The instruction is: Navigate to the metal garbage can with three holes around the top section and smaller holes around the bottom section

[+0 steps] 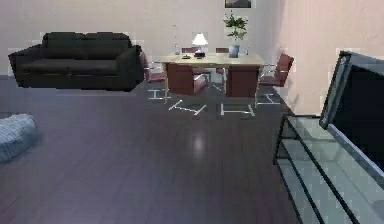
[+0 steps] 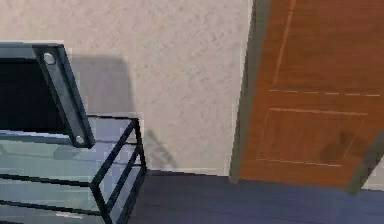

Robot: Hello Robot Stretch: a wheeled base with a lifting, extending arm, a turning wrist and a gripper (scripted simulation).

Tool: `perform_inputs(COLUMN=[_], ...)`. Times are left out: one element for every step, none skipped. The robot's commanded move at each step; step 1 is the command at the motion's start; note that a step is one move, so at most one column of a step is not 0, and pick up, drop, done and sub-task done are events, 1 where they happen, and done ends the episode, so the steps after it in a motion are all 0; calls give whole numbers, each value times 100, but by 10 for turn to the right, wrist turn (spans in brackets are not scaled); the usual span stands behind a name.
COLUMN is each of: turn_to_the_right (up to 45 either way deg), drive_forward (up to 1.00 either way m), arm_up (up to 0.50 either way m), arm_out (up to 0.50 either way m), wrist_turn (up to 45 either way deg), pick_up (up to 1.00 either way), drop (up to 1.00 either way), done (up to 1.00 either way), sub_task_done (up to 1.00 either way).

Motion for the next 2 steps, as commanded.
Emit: perform_inputs(turn_to_the_right=[-450,-150], drive_forward=[0,0], arm_up=[0,0], arm_out=[0,0], wrist_turn=[0,0], pick_up=[0,0], drop=[0,0], done=[0,0], sub_task_done=[0,0])
